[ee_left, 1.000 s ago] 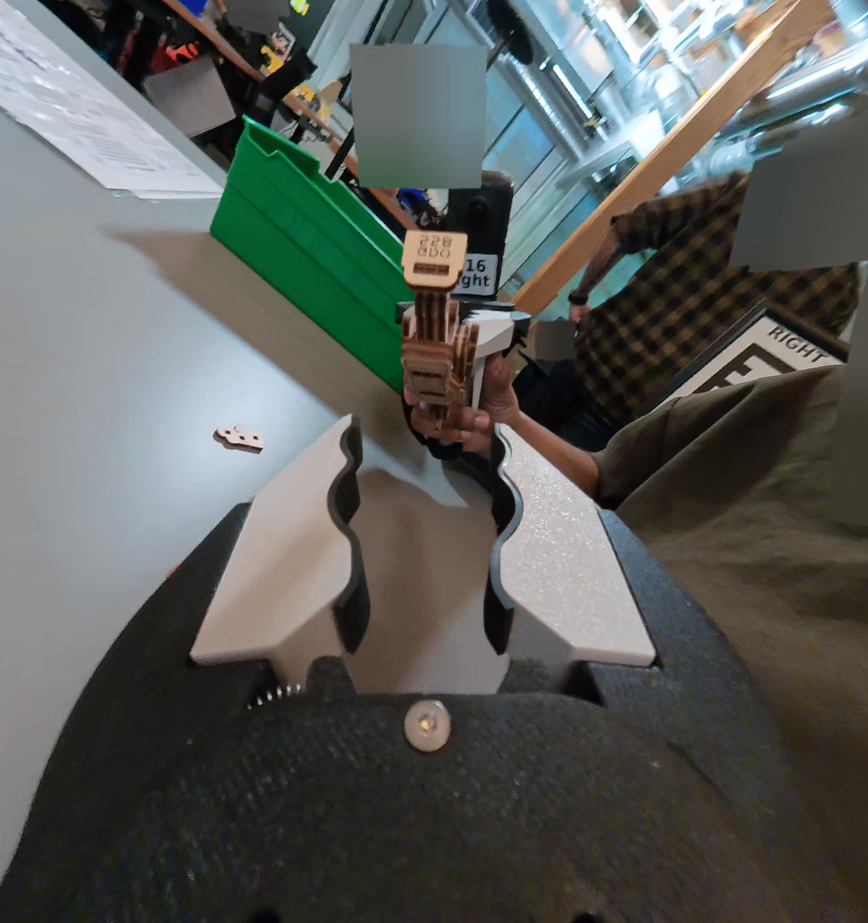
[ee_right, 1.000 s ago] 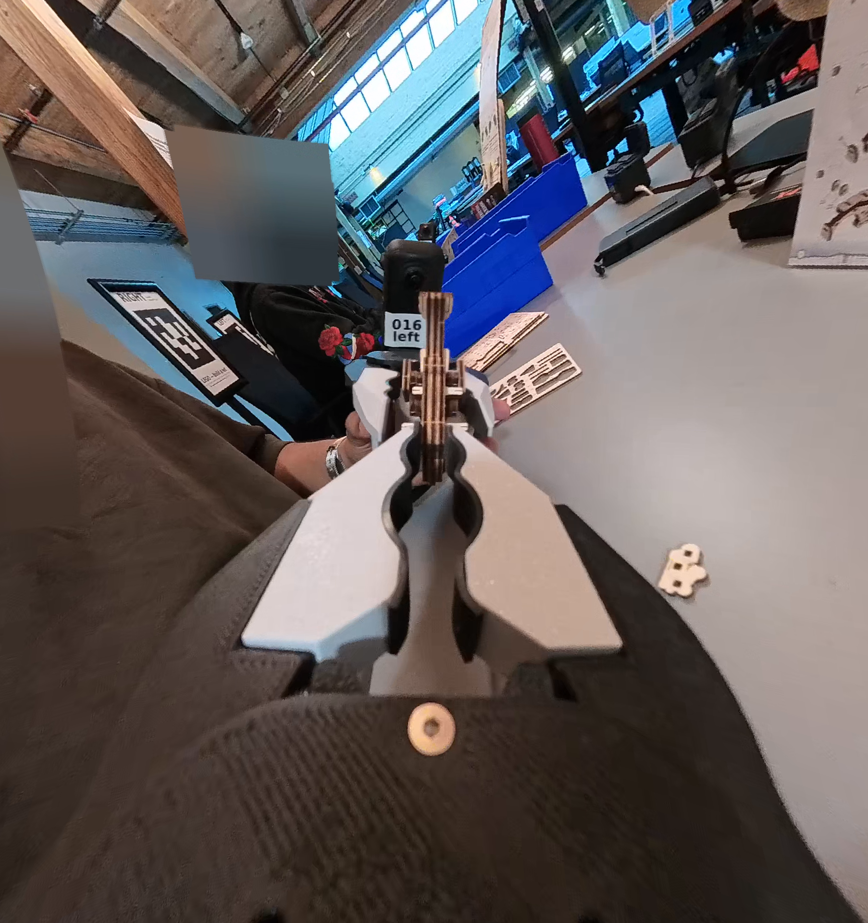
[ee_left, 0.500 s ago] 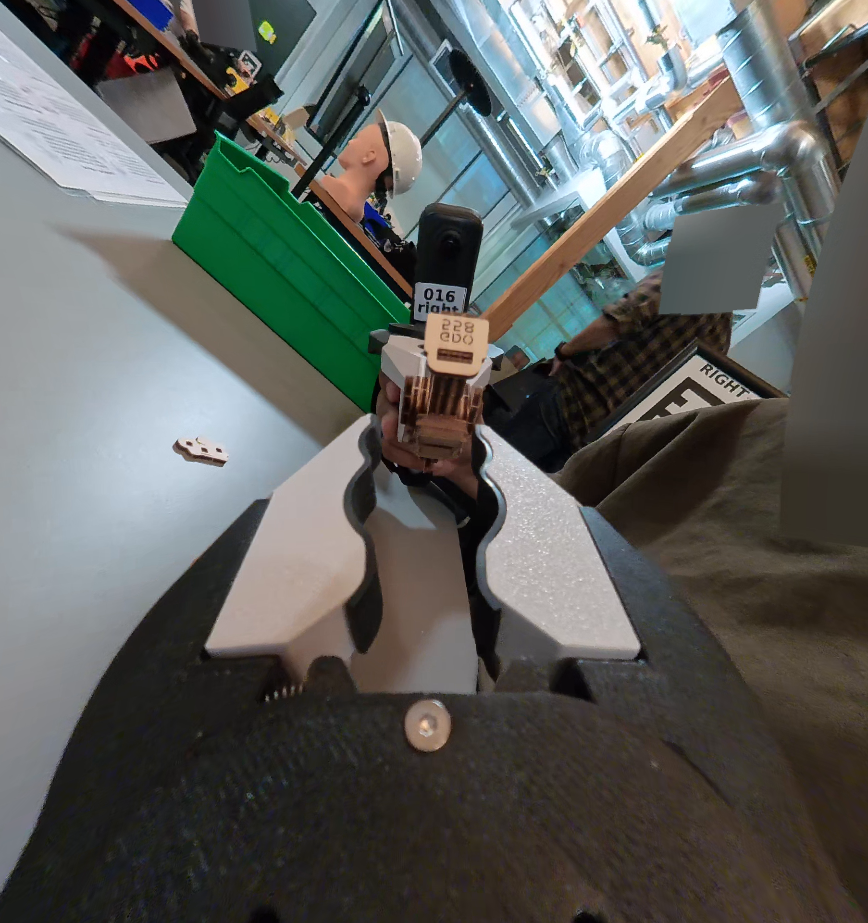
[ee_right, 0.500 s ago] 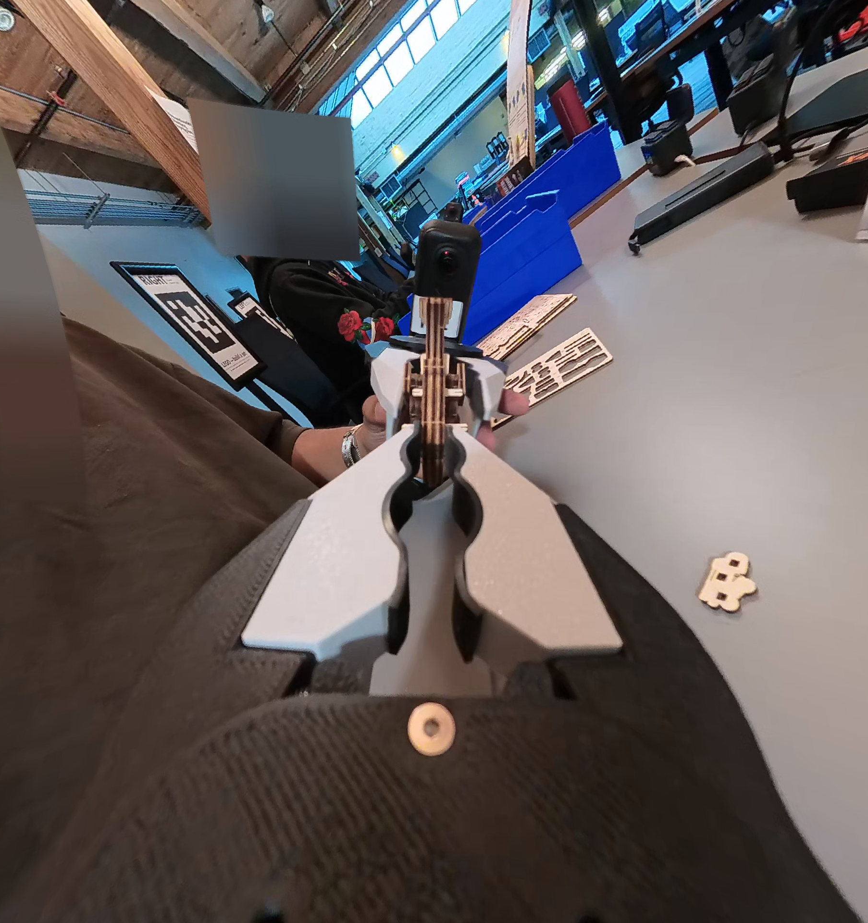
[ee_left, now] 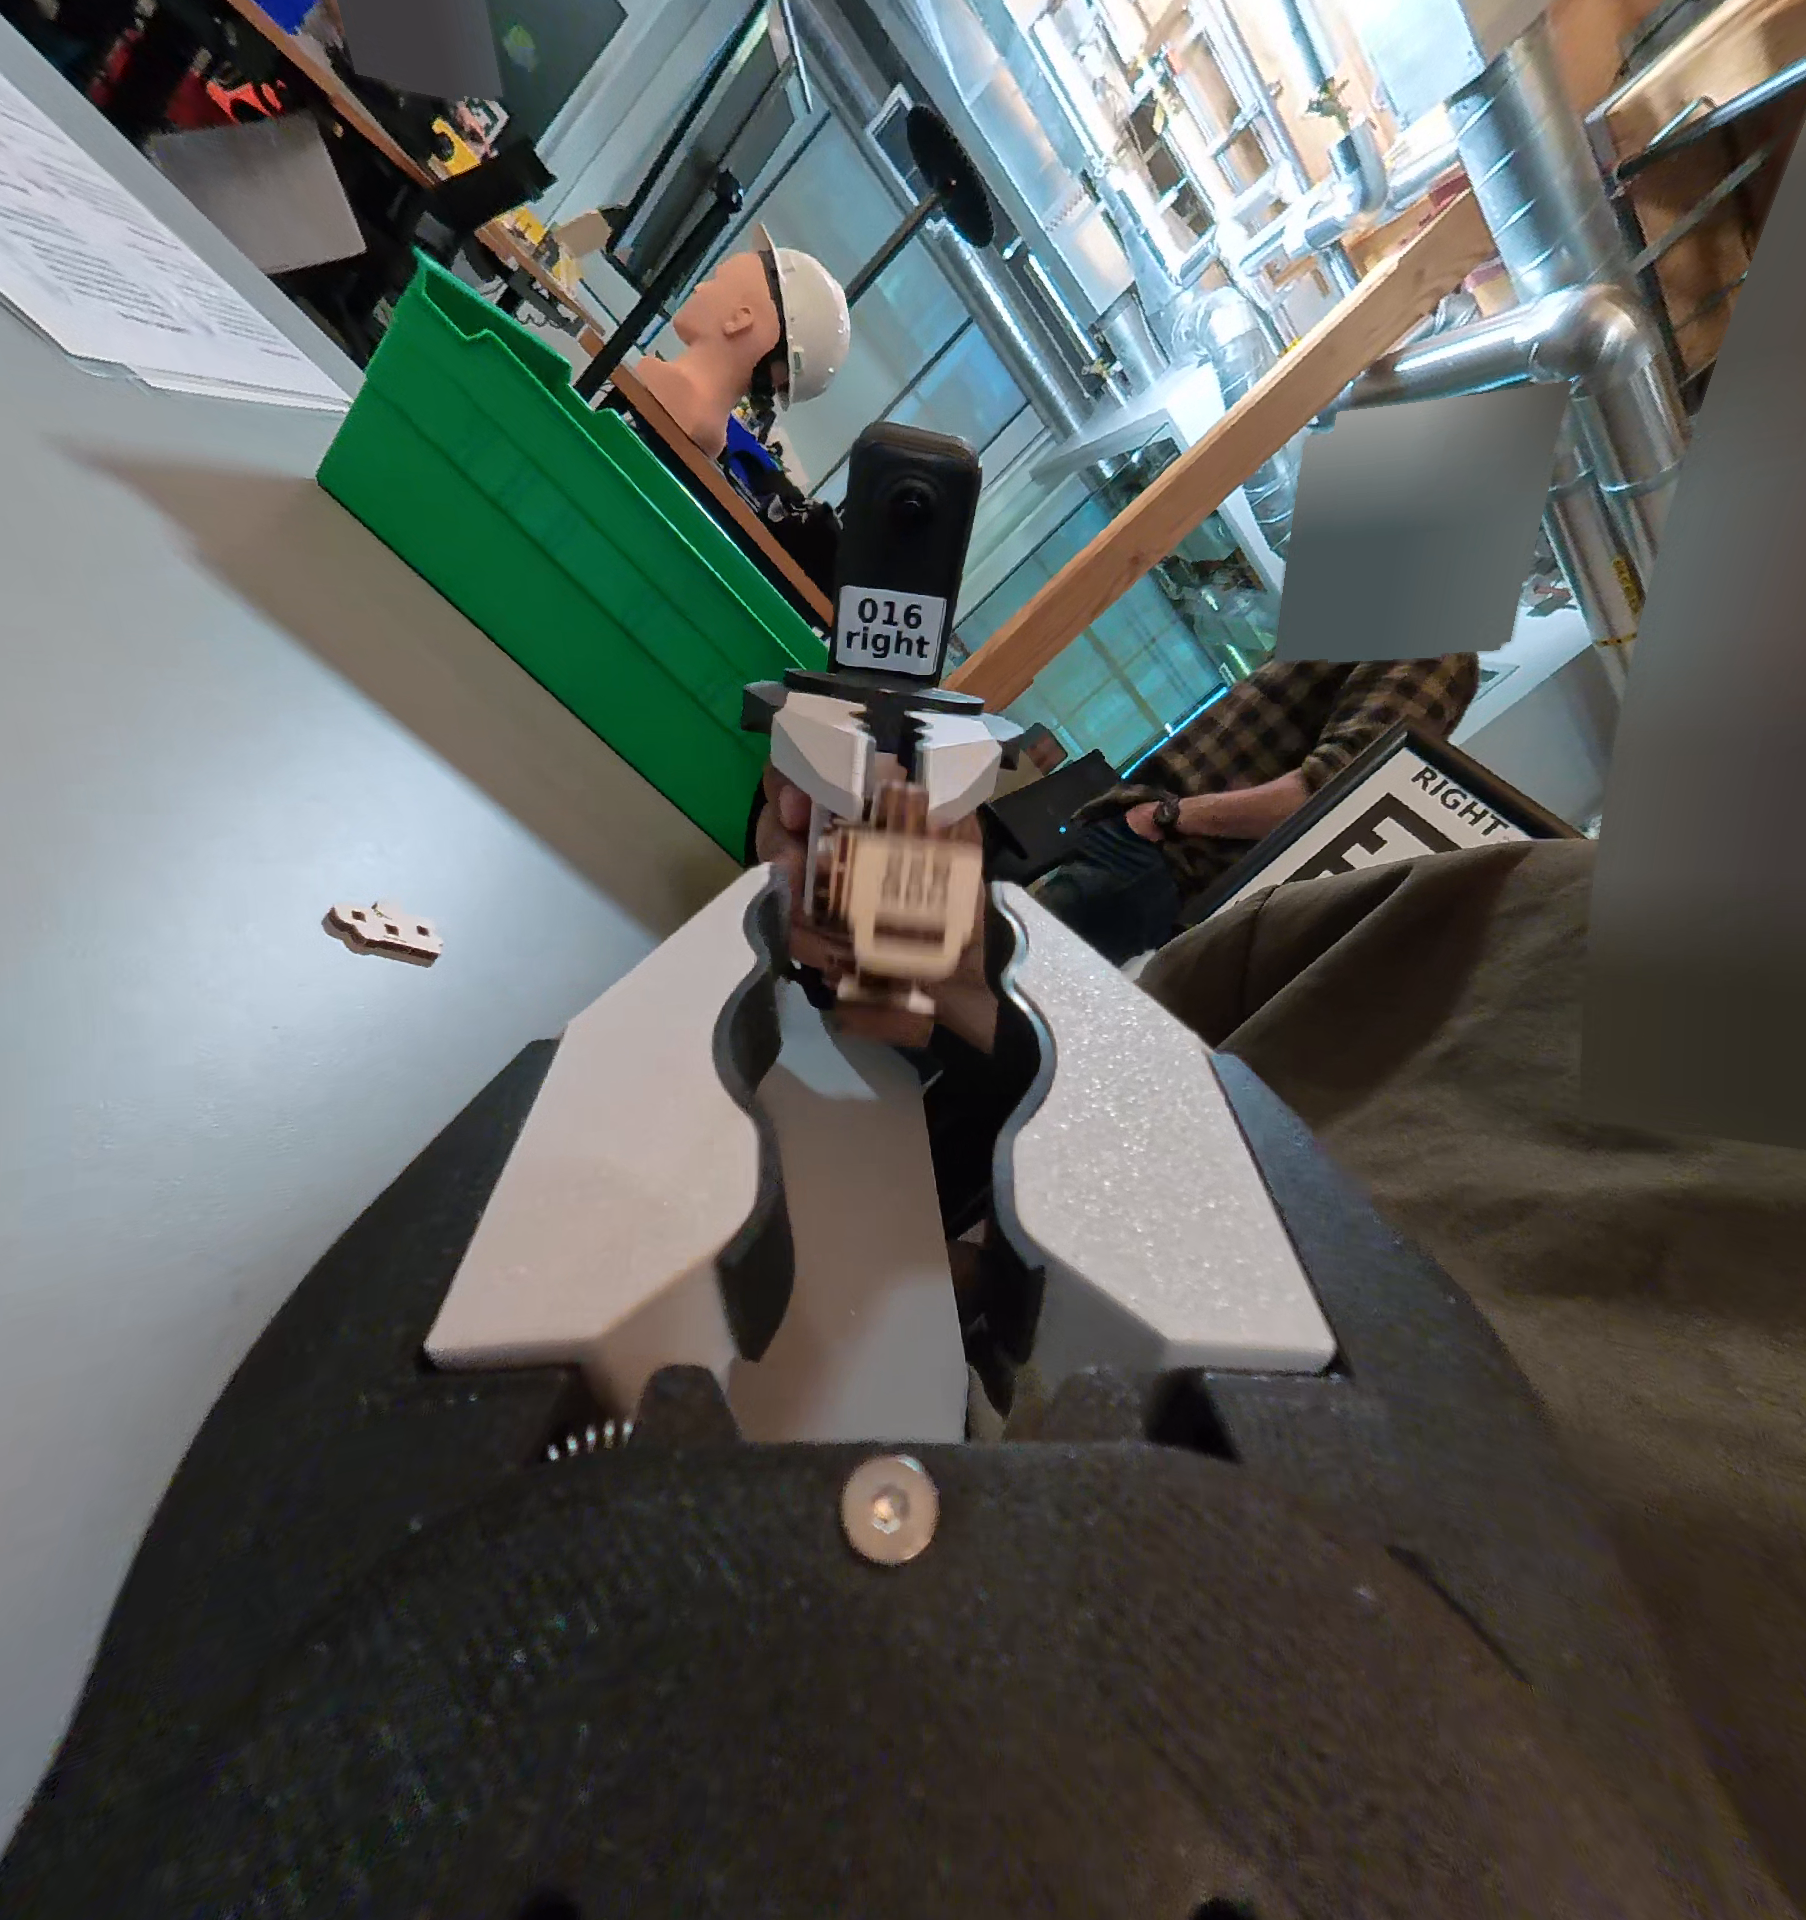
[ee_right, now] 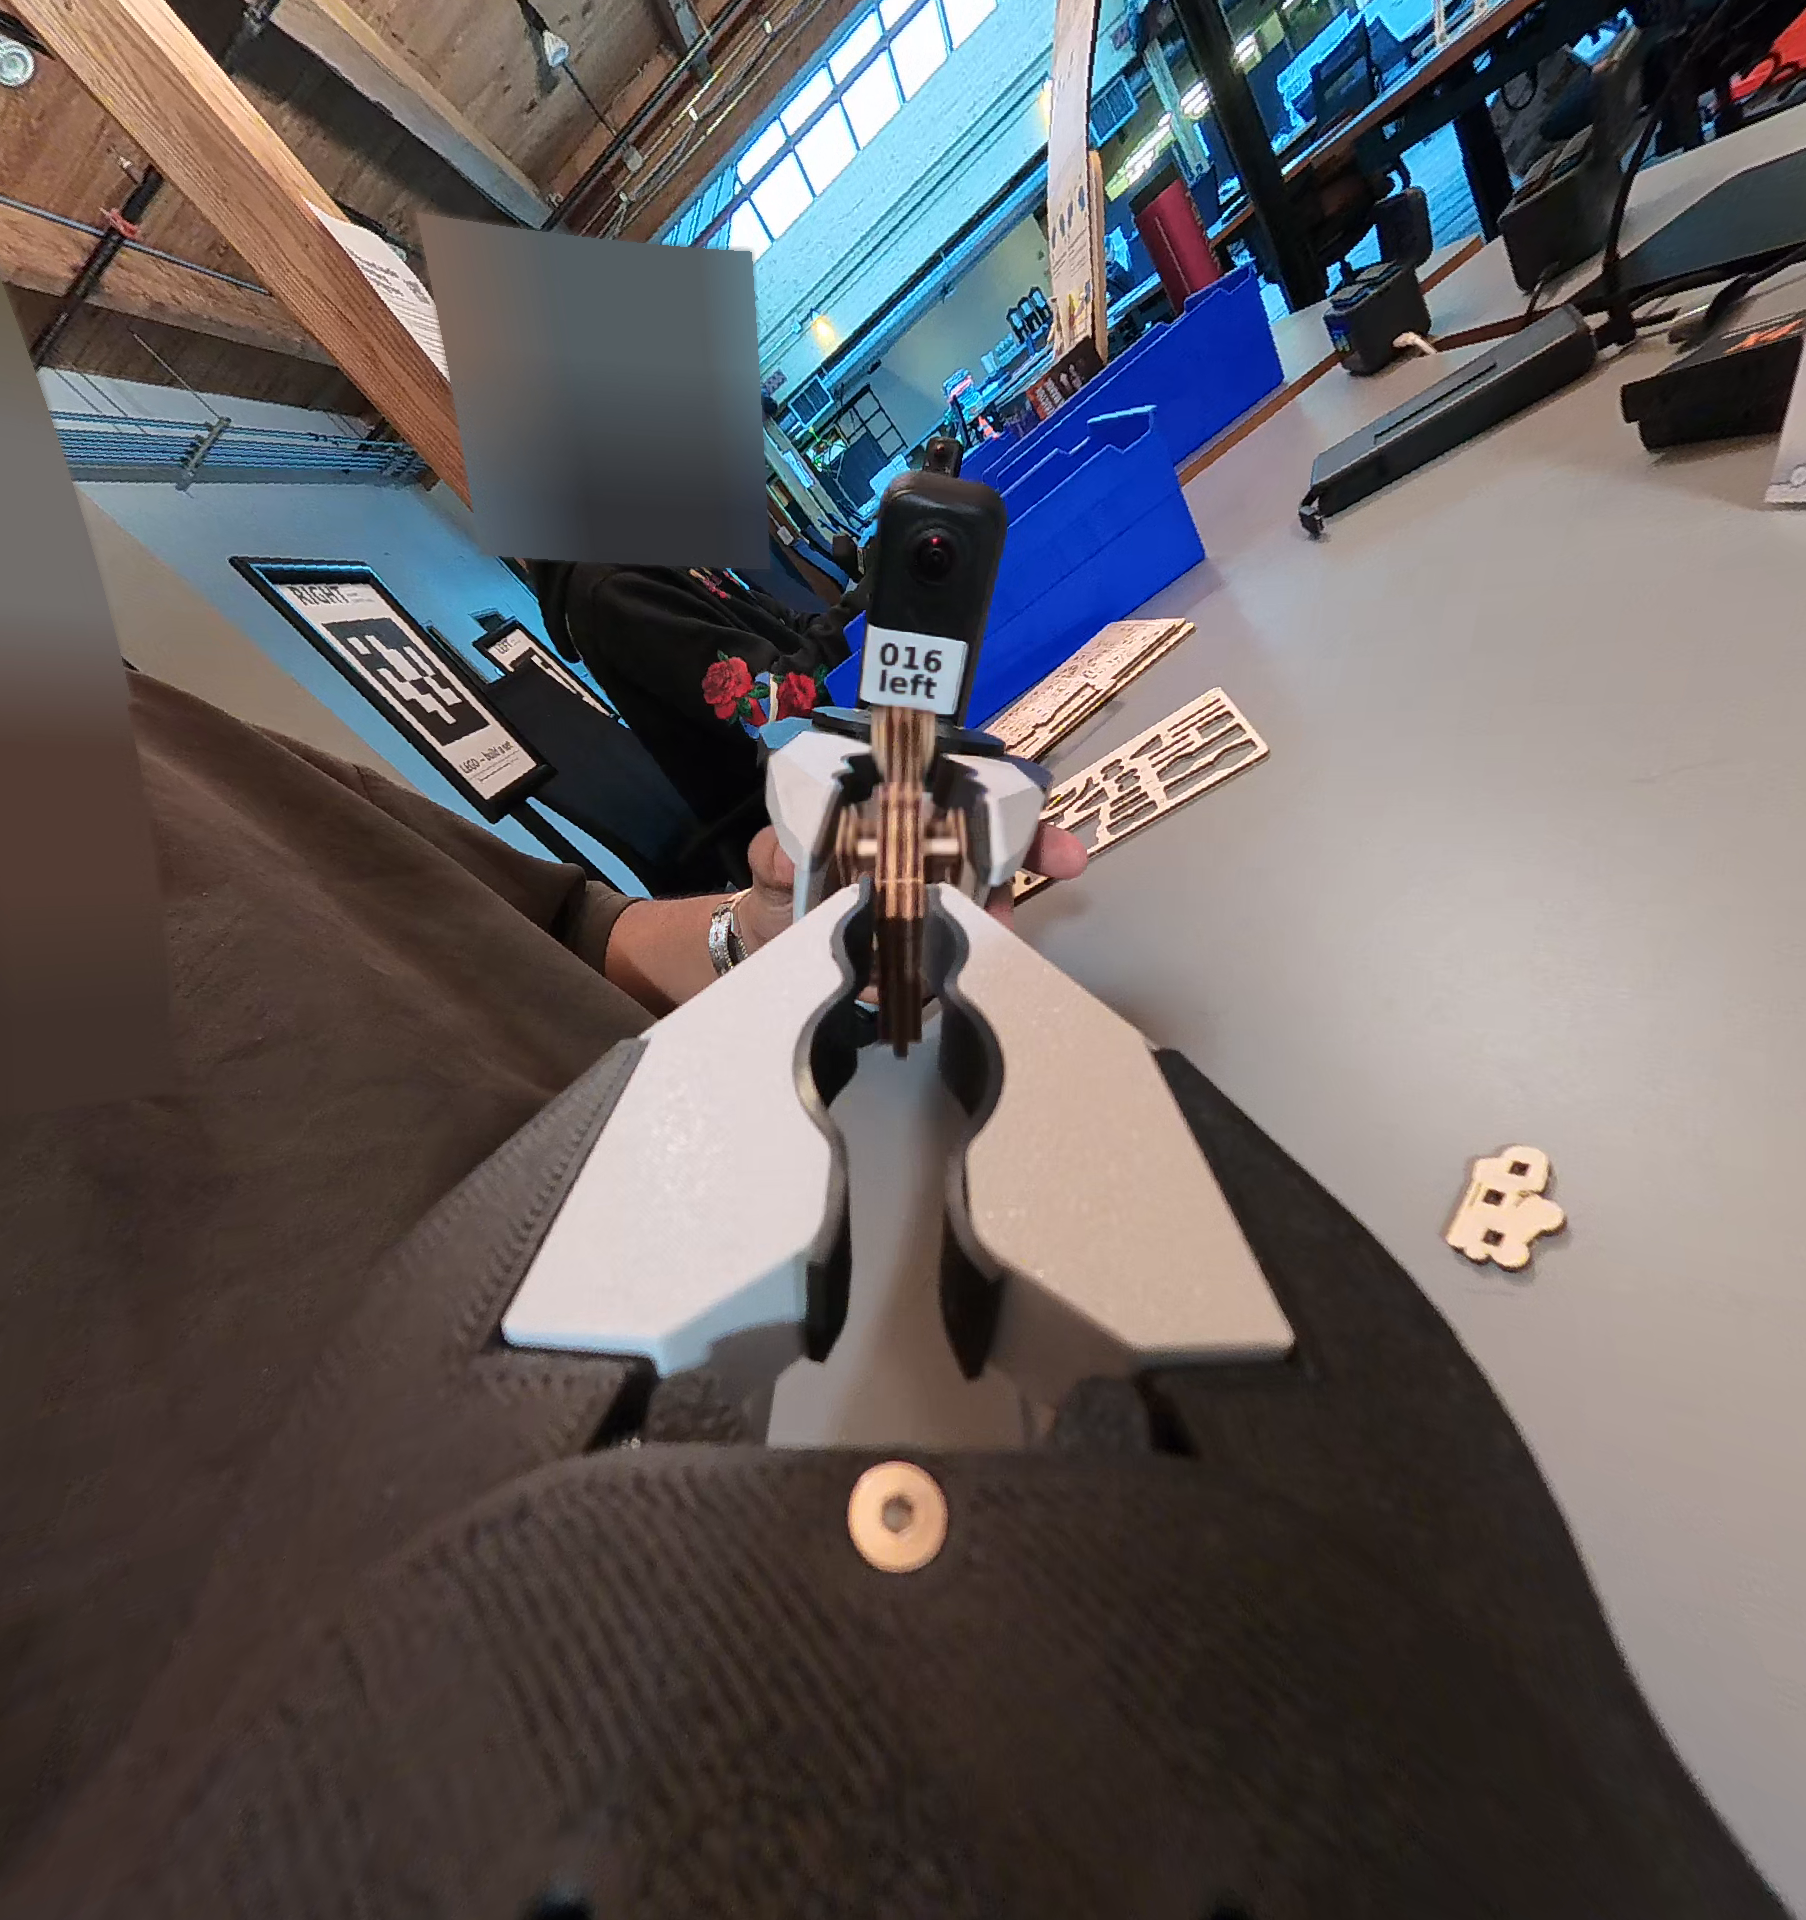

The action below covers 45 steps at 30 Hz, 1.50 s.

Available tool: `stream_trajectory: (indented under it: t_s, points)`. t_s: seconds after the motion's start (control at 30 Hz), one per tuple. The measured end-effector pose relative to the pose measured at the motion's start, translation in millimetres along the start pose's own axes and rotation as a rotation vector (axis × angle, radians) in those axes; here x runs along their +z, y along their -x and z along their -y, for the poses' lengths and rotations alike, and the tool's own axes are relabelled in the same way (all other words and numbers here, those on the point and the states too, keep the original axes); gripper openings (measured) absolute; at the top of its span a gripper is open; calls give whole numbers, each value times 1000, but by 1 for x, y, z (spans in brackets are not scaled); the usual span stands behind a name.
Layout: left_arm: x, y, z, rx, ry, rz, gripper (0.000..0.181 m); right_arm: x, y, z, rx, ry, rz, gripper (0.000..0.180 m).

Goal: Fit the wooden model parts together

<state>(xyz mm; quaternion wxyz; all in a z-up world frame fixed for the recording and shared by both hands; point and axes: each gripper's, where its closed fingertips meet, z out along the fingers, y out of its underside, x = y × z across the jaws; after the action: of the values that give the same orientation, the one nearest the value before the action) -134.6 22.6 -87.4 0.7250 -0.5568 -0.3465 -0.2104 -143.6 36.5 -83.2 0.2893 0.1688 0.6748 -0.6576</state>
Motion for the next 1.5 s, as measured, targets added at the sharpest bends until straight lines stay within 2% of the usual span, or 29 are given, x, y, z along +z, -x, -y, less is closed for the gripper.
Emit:
stream_trajectory:
  t_s: [0.43, 0.67, 0.8, 1.07, 1.5]
  points:
    - [5, 4, -11, -21, 59, 10, 45, 2, -1, -1, -10, 16, -9, 7]
    - [8, 2, -19, -22, 100, 3, 46, 7, -1, 3, 11, -9, 8, 7]
    - [10, 2, -21, -16, 113, 3, 45, 15, -1, 2, 3, -4, 10, 7]
    - [10, 1, -23, -3, 130, 2, 27, 26, -2, 6, -1, -7, 13, 7]
    - [9, 3, -22, 11, 126, 26, 27, 30, -4, 7, -17, -12, 5, 7]
